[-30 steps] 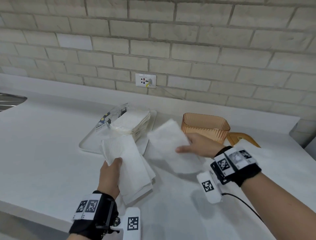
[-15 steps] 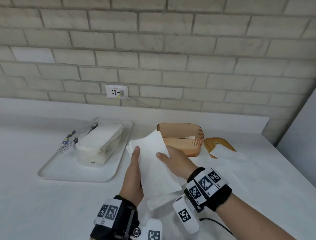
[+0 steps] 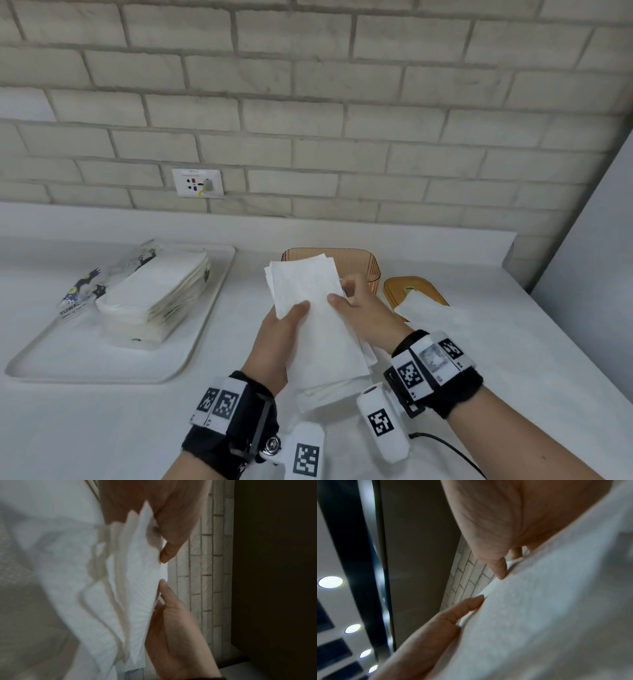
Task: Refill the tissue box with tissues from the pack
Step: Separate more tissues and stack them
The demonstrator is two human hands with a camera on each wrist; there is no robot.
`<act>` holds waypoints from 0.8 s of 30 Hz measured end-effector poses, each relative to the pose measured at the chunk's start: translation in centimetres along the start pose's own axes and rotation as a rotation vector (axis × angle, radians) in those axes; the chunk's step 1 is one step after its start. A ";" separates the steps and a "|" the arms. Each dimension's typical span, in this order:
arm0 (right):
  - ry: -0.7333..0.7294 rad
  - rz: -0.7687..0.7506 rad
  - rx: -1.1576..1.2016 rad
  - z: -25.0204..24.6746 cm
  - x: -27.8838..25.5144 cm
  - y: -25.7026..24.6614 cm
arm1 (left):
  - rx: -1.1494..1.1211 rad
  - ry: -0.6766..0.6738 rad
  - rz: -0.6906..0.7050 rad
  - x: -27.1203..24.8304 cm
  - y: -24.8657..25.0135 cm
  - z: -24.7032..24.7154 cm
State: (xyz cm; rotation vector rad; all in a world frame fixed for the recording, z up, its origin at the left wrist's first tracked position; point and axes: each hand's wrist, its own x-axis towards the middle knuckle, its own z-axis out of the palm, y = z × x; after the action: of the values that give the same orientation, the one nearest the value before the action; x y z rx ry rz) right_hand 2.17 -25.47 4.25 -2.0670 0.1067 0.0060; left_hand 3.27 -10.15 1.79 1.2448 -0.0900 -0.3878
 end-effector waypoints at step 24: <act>0.070 0.125 0.449 -0.4 -1.3 5.9 | 0.109 0.151 0.102 2.7 -2.2 0.2</act>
State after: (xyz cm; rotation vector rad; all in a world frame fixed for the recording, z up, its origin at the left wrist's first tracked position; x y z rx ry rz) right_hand 0.35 -28.55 -0.61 -1.6102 0.2566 -0.0131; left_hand 5.18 -11.82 -0.63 1.3670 -0.0456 -0.2011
